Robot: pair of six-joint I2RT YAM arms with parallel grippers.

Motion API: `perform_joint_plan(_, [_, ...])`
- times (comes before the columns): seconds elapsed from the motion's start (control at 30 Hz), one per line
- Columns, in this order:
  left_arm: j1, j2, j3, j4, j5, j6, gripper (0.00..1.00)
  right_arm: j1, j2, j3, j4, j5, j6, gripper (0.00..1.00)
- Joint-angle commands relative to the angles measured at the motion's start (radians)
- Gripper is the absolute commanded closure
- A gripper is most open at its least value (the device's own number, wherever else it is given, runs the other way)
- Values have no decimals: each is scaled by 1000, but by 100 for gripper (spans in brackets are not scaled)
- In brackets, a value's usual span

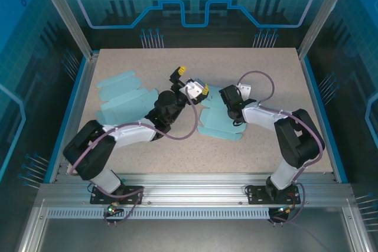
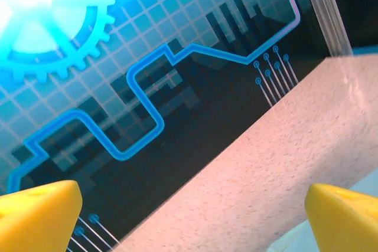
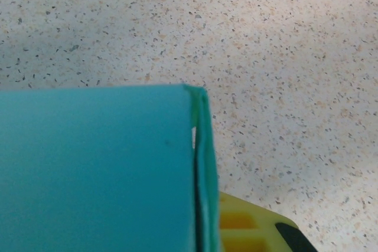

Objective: Fold the paper box

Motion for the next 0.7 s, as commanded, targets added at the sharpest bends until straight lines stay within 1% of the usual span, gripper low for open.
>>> perform_joint_plan(0.0, [17,-91,42,-327,-45,-352,1,16,-66,-38,-13,-12,20,100])
perform_joint_plan(0.1, [52,-135,108,-566,-37,-577,1,19,-117,-61,4,-46,27,100])
perform_joint_plan(0.17, [98,-150,150,-700,23,-737,1,19,-148,-111,24,-76,30,100])
perform_joint_plan(0.23, [144,-155,163,-771,88,-871,1,19,-177,-134,41,-113,34,100])
perform_joint_plan(0.27, [156,-158,156,-779,105,-912,1,18,-185,-141,46,-127,37,100])
perform_joint_plan(0.4, [185,-156,103,-746,145,-1023,1,20,-202,-168,88,-194,30,100])
perform_joint_plan(0.53, [189,-123,110,-754,212,-1068,1,20,-207,-189,132,-248,25,100])
perform_joint_plan(0.67, [189,-84,137,-782,242,-1114,1,21,-209,-192,134,-254,34,100])
